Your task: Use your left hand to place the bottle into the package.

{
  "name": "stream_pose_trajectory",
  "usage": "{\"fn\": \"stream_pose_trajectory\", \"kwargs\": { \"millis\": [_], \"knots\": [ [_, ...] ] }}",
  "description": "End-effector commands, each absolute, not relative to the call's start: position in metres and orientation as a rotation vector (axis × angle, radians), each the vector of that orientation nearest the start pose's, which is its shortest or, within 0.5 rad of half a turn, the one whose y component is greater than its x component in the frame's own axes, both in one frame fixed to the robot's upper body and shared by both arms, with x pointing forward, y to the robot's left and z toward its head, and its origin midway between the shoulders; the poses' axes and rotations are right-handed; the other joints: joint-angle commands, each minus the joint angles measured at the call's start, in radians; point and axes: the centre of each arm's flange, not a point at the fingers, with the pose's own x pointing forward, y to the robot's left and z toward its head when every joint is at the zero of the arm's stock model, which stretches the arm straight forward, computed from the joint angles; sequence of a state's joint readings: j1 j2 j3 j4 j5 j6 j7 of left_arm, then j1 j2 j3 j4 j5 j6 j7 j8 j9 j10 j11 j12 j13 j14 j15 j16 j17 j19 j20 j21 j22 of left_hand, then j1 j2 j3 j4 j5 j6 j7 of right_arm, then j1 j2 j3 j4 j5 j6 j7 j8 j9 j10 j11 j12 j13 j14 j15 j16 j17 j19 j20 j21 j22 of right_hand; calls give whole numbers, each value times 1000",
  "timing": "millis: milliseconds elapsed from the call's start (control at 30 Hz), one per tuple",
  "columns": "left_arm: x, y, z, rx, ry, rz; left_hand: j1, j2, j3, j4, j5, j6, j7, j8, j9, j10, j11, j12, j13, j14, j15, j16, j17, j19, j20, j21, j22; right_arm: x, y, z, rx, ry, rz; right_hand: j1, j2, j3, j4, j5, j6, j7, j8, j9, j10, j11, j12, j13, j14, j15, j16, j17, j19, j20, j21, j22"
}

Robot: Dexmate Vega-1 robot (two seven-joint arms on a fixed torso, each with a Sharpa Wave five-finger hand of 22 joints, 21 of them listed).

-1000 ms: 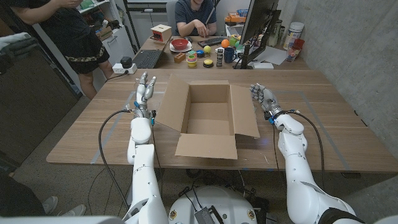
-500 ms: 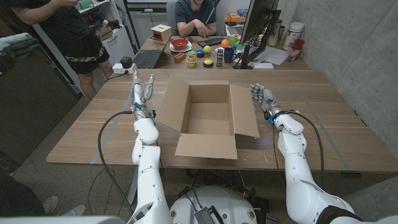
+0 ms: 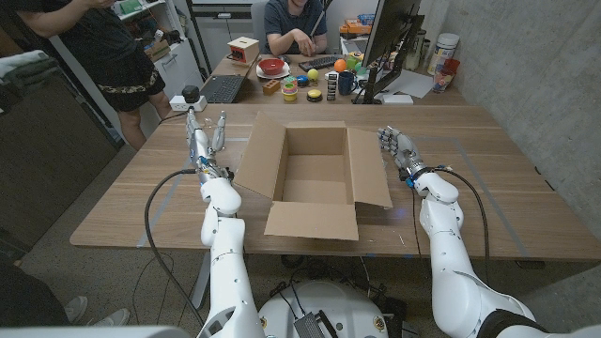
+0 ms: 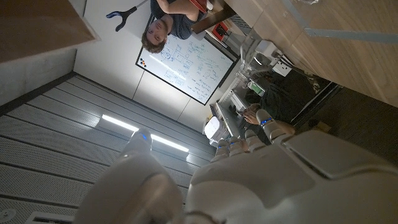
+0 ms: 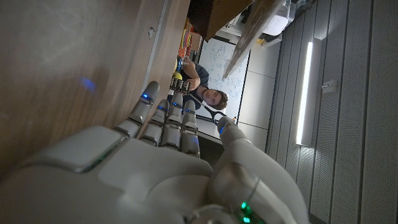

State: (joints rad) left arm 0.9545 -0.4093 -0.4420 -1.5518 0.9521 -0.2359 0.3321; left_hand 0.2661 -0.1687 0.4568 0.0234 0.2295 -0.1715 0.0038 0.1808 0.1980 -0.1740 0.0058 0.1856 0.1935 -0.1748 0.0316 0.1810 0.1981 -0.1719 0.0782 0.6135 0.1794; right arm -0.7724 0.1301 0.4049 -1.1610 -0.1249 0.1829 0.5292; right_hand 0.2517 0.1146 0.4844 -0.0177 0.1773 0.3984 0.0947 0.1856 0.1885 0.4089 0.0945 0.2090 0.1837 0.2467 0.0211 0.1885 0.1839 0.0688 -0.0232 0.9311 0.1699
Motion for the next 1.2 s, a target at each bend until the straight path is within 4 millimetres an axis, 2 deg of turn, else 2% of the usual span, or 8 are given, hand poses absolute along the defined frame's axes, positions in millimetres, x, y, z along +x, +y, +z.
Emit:
{"fn": "stream_pose_trajectory", "kwargs": {
  "millis": [33,100,233,333,467,667,1200],
  "knots": [
    [583,331,-41,344,-528,800,-18,-14,-29,2,6,-147,13,6,4,-30,24,9,6,-22,21,6,2,-87,45,-10,6,678,-288,-47,30,-553,226,-10,4,-4,4,0,3,1,6,1,4,1,5,4,8,-1,6,2,10,0,-5,2],
    [585,336,-42,324,-503,783,-25,-16,-43,2,7,-152,21,8,4,-32,30,12,7,-22,26,7,2,-78,68,-10,6,678,-286,-48,31,-556,232,-11,3,-4,5,0,3,1,6,1,4,1,5,4,7,-1,6,2,10,0,-6,2],
    [589,345,-42,332,-471,776,-31,-18,-57,1,9,-150,33,13,4,-19,30,20,7,-8,33,14,2,-61,81,-8,5,677,-284,-47,10,-566,242,-13,2,-5,6,0,3,0,6,1,3,1,4,4,8,-1,6,2,10,0,-7,2],
    [594,353,-41,338,-453,750,-31,-18,-65,-1,10,-149,45,15,5,-6,40,26,8,-1,35,17,1,-54,81,-9,5,674,-282,-47,-6,-576,253,-14,1,-6,6,0,3,0,6,1,3,2,4,4,8,-1,5,1,10,0,-8,2],
    [601,360,-34,374,-433,700,-29,-20,-77,-7,11,-138,52,22,4,16,42,36,8,12,36,20,0,-35,71,-6,4,670,-279,-48,-28,-585,274,-16,0,-7,6,0,3,0,6,1,3,3,5,4,8,-1,5,1,10,1,-10,2],
    [610,360,-30,400,-424,687,-24,-22,-93,-18,14,-124,61,28,4,33,45,43,8,28,39,23,-2,-10,59,-4,2,663,-273,-49,-64,-601,319,-18,-1,-8,7,-1,3,1,6,1,3,2,5,4,8,-1,5,1,10,1,-11,2],
    [636,363,-9,574,-311,696,11,-22,-123,-55,21,-85,80,44,1,64,51,53,6,56,44,25,-6,24,54,-10,-1,638,-251,-47,-125,-672,457,-29,-9,-16,11,-3,2,1,6,1,2,2,4,4,11,0,5,0,13,2,-17,2]
  ]
}}
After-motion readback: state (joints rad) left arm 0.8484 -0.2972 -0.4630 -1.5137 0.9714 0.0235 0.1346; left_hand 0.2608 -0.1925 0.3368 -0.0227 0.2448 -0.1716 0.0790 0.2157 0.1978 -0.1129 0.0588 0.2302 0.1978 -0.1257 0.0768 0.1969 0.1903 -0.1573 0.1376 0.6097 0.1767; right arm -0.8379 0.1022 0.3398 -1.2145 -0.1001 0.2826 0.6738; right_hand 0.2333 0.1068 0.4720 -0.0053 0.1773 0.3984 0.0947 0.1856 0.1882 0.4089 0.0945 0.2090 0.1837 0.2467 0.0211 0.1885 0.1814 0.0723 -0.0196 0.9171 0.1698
